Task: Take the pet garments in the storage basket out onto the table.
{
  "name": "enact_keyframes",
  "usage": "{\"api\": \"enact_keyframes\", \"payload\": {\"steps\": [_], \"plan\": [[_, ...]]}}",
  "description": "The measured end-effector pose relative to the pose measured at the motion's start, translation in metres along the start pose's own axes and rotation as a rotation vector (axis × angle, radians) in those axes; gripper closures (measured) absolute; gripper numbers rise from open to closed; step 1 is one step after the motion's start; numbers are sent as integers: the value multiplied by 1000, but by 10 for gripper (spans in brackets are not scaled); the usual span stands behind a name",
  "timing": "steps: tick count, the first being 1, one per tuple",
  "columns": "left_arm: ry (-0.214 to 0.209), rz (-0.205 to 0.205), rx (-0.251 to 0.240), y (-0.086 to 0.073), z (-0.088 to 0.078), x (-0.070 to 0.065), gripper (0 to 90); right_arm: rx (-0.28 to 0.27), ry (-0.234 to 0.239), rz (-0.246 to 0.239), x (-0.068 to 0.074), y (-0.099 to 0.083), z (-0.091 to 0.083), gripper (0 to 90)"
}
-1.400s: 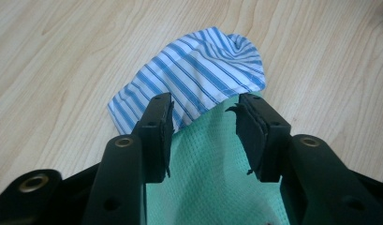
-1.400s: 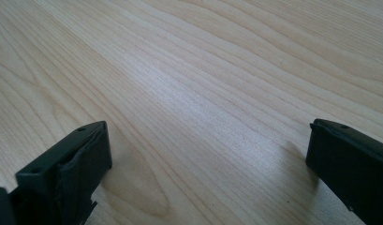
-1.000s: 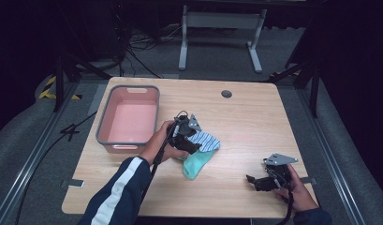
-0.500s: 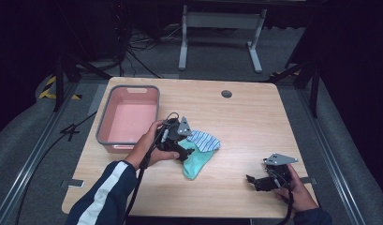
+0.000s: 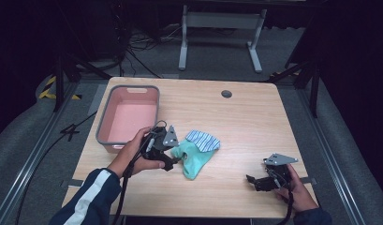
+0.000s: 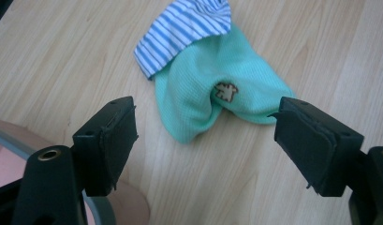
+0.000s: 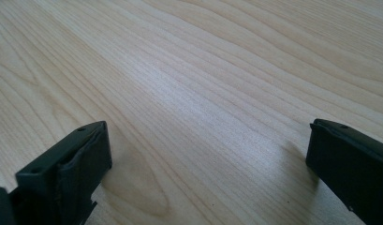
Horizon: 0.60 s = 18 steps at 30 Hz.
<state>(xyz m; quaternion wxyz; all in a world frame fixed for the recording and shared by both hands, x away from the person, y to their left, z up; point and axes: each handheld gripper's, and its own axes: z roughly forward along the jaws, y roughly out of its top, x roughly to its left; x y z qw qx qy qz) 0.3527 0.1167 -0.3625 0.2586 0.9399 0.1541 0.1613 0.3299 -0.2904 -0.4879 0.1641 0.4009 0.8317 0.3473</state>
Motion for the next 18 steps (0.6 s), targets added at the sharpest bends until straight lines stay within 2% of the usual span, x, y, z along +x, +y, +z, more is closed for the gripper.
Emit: {"api": "enact_keyframes", "payload": {"steps": [4, 7, 12, 18], "plan": [[22, 2, 5, -8, -3, -2, 214, 0, 0, 0, 0, 0, 0, 5], [18, -4, -1, -17, -5, -1, 220, 0, 0, 0, 0, 0, 0, 5], [20, 14, 21, -27, -6, -2, 221, 0, 0, 0, 0, 0, 0, 5], [44, 24, 53, -45, -8, -7, 223, 0, 0, 0, 0, 0, 0, 5]]}}
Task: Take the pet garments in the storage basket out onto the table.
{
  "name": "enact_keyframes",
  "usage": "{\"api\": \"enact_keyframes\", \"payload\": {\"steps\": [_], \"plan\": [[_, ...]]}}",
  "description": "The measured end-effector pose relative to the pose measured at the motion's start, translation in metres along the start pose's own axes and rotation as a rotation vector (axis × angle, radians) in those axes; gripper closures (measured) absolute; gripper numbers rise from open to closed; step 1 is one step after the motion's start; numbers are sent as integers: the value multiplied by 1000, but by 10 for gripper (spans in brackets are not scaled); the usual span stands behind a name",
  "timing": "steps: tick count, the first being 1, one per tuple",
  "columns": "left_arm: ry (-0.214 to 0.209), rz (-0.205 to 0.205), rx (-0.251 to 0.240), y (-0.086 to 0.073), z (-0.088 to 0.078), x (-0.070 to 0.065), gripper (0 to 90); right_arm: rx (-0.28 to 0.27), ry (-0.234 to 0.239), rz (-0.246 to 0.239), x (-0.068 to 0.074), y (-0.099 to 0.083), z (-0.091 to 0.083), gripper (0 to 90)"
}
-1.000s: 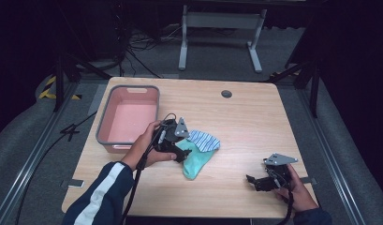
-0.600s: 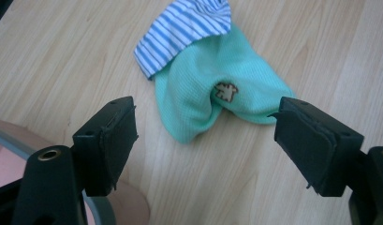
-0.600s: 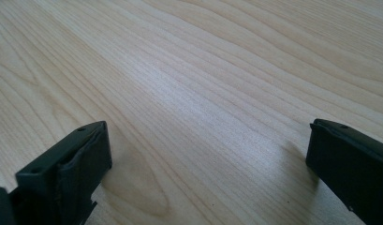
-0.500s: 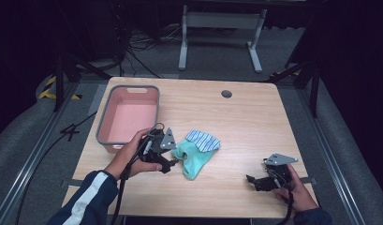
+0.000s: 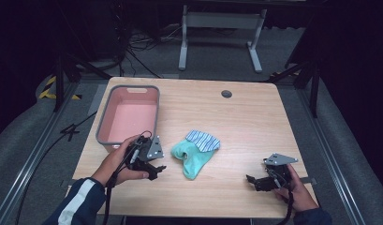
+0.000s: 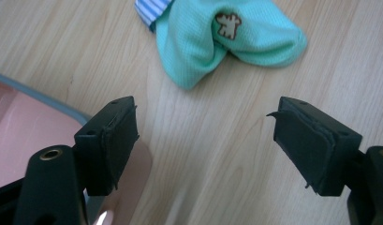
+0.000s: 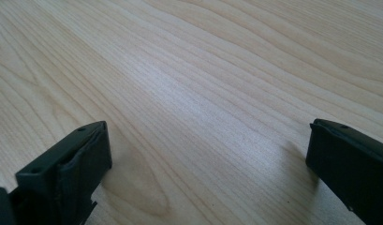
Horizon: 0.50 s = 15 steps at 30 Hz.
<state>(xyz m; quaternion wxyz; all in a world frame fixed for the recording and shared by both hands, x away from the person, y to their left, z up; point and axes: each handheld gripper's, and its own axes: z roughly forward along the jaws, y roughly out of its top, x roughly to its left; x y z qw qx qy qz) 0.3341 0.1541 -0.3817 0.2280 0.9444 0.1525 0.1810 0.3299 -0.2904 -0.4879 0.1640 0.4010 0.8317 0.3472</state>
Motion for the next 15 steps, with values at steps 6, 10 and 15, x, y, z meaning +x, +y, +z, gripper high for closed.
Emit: {"api": "enact_keyframes", "payload": {"steps": [6, 10, 15], "plan": [[-9, -14, 27, -18, 0, -5, 226, 0, 0, -1, 0, 0, 0, 5], [4, 5, 58, -23, 2, -9, 226, 0, 0, 0, 0, 0, 0, 5], [-7, -11, 64, -36, 3, -12, 223, 0, 0, 0, 0, 0, 0, 5]]}}
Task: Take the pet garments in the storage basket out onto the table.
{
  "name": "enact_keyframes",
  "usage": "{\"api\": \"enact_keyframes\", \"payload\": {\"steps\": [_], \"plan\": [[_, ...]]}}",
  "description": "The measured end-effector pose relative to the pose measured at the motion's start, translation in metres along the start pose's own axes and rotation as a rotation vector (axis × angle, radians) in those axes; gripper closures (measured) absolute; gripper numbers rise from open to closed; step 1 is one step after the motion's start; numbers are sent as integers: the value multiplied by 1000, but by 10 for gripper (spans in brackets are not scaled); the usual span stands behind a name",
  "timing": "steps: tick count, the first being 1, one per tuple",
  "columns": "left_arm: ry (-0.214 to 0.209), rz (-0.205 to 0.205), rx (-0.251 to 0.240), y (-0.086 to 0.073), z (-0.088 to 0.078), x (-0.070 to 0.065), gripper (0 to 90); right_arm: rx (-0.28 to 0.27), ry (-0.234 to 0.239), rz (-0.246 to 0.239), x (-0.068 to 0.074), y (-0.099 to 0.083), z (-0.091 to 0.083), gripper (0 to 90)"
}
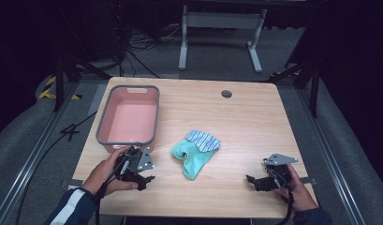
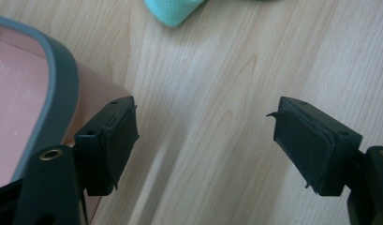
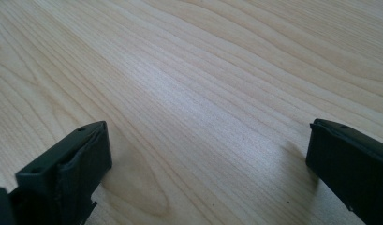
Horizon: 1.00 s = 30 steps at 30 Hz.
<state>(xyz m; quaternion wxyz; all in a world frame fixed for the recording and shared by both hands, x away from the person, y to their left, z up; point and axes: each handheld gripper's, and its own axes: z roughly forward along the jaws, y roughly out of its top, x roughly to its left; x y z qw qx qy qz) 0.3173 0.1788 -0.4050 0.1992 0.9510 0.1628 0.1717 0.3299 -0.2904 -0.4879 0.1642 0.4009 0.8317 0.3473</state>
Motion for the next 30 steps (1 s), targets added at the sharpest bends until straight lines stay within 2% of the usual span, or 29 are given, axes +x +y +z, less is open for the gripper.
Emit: {"api": "enact_keyframes", "payload": {"steps": [6, 17, 20, 27, 30], "plan": [[7, -3, 37, -12, 4, 1, 222, 0, 0, 0, 0, 0, 0, 5], [-4, -70, 53, -45, 14, 4, 223, 0, 0, 0, 0, 0, 0, 5], [-11, -100, 53, -54, 16, 6, 223, 0, 0, 0, 0, 0, 0, 5], [1, -111, 53, -66, 20, 9, 221, 0, 0, 0, 0, 0, 0, 5], [2, -134, 29, -72, 21, 10, 218, 0, 0, 0, 0, 0, 0, 5]]}}
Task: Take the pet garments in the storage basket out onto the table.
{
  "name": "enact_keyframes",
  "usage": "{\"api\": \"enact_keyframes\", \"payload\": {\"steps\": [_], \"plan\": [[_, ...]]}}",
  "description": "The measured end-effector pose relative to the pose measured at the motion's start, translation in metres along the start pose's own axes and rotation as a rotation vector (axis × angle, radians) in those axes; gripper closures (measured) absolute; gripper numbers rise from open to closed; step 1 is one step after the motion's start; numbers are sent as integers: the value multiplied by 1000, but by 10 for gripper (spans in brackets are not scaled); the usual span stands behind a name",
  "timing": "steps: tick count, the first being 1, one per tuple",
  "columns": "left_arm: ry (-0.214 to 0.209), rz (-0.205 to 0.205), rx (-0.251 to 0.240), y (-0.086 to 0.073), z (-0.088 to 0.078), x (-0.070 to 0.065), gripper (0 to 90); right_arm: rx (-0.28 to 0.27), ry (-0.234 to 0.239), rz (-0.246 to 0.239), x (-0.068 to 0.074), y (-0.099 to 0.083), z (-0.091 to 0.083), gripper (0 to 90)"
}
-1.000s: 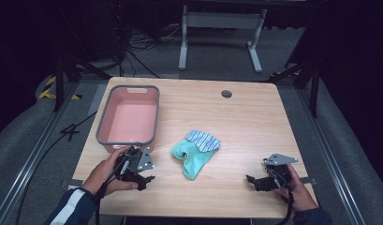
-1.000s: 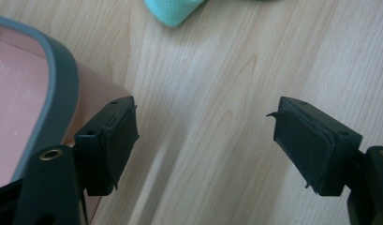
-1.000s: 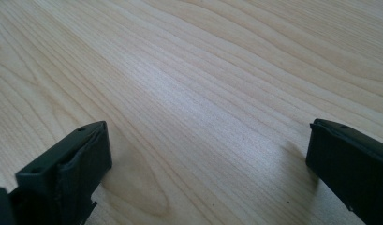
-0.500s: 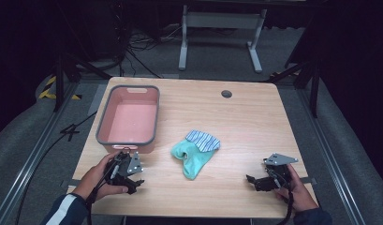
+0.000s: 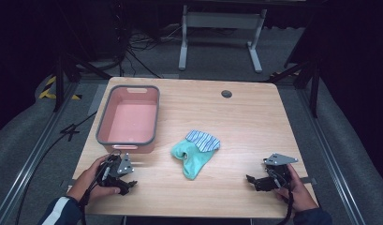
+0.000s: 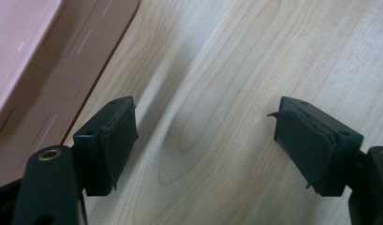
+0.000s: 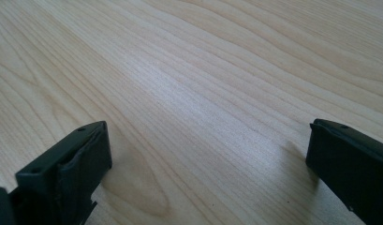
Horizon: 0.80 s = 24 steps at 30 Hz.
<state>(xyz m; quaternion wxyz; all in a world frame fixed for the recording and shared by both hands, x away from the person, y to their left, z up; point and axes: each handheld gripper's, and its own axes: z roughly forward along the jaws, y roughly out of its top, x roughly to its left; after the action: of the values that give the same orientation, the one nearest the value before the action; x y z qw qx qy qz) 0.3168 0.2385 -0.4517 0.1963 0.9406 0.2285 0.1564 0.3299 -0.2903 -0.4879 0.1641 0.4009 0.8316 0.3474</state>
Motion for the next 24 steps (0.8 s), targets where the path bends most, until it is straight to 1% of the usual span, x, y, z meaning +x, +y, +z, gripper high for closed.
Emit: {"api": "enact_keyframes", "payload": {"steps": [1, 2, 3, 4, 5, 6, 7, 11, 12, 13, 16, 18, 20, 23, 24], "plan": [[0, 0, 0, 0, 0, 0, 218, 0, 0, 0, 0, 0, 0, 5], [-10, -23, -12, -5, 2, 1, 218, 0, 0, 0, 0, 0, 0, 5], [-10, -23, -12, -5, 2, 1, 213, 0, 0, 0, 0, 0, 0, 5], [-23, -43, -31, -9, 2, 4, 216, 0, 0, 0, 0, 0, 0, 5], [-33, -53, -35, -11, 2, 5, 215, 0, 0, 0, 0, 0, 0, 5], [-33, -53, -35, -11, 2, 5, 210, 0, 0, 0, 0, 0, 0, 5], [-41, -66, -52, -13, 2, 6, 210, 0, 0, 0, 0, 0, 0, 5], [-61, -126, -104, -24, 4, 10, 182, 0, 0, 0, 0, 0, 0, 5], [-73, -151, -128, -28, 6, 11, 176, 0, 0, 0, 0, 0, 0, 5], [-78, -157, -139, -30, 6, 13, 168, 0, 0, 0, 0, 0, 0, 5], [-112, -230, -181, -40, 9, 16, 155, 0, 0, 0, 0, 0, 0, 5], [-109, -239, -213, -46, 10, 18, 138, 0, -1, -1, 0, 0, 0, 5], [-109, -240, -270, -52, 14, 18, 115, 0, 0, 0, 0, 0, 0, 5], [-106, -239, -270, -52, 13, 18, 104, 0, 2, -3, 0, 0, 0, 5], [-103, -246, -270, -52, 13, 18, 104, 0, 2, -3, 0, 0, 0, 5]]}}
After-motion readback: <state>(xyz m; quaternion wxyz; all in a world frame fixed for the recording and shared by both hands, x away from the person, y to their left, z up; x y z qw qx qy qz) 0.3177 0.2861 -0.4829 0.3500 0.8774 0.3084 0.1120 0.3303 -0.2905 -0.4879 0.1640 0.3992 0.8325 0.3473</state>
